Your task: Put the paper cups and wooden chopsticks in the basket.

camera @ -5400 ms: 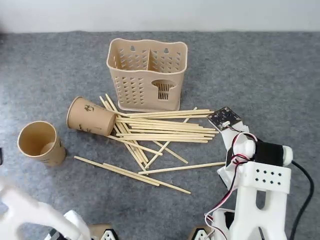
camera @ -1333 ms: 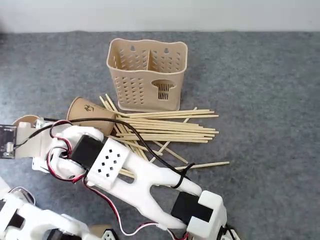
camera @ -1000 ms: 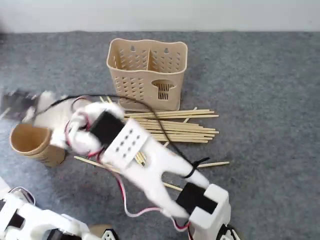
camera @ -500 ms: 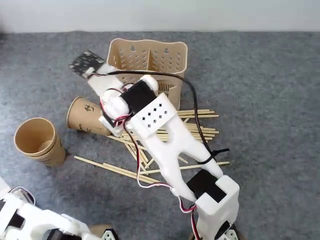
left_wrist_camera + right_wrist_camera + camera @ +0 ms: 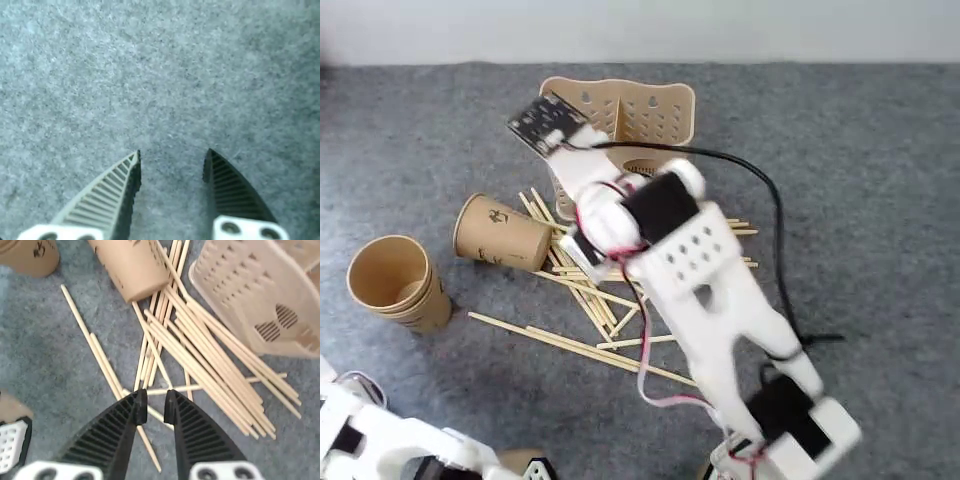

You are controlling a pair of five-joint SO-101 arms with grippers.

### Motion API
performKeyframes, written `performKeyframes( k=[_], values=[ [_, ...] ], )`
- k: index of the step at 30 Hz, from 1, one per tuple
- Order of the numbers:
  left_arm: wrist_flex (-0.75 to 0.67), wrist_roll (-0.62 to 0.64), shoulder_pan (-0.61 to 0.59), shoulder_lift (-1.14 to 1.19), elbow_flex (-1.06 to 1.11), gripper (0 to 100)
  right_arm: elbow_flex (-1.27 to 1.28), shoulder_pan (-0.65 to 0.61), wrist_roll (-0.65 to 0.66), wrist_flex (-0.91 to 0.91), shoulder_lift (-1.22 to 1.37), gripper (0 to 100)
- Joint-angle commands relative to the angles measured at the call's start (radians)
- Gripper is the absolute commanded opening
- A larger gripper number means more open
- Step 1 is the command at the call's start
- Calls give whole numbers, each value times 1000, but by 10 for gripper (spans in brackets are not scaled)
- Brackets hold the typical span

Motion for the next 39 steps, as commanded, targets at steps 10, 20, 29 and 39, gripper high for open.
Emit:
performKeyframes(
  k=[10,20,29,39],
  values=[
    [485,9,11,-21,-613,199,446,120,-9,39,-446,72],
    [710,15,330,-14,-866,202,637,243,-8,39,-575,72],
    [698,80,414,-14,-906,201,790,243,-6,25,-739,72],
    [460,84,416,-12,-639,202,819,243,-6,25,-829,72]
  ],
)
